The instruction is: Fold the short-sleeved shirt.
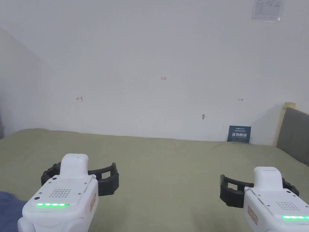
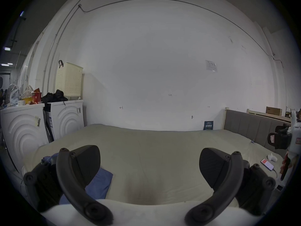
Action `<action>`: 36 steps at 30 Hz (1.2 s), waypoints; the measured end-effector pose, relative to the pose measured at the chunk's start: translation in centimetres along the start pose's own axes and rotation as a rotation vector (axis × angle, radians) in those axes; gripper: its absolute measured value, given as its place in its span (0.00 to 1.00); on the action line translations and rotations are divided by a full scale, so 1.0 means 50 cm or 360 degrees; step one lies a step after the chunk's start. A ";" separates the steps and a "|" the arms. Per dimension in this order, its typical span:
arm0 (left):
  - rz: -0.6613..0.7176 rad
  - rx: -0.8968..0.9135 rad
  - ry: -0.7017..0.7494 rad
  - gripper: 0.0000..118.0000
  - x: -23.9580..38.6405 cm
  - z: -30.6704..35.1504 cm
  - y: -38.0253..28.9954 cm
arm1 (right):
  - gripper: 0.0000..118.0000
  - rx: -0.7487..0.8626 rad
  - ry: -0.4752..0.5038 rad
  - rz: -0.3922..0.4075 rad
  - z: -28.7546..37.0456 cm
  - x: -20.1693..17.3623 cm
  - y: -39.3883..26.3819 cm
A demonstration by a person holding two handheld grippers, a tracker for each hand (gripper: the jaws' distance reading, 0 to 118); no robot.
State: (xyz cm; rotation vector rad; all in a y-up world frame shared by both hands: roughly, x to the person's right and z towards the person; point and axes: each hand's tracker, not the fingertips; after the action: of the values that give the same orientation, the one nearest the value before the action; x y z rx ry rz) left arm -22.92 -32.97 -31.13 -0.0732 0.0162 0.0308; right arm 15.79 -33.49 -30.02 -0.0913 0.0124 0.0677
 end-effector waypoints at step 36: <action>0.0047 -0.0226 0.0863 0.00 -0.383 0.373 0.002 | 0.00 0.0002 0.1111 0.0038 -0.062 -0.595 0.026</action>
State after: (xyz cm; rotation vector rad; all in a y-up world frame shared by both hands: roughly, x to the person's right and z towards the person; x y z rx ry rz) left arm -41.80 -32.07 -12.22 -0.2215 0.5579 0.0410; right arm -14.03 -34.47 -32.74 -0.1102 0.7110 0.0571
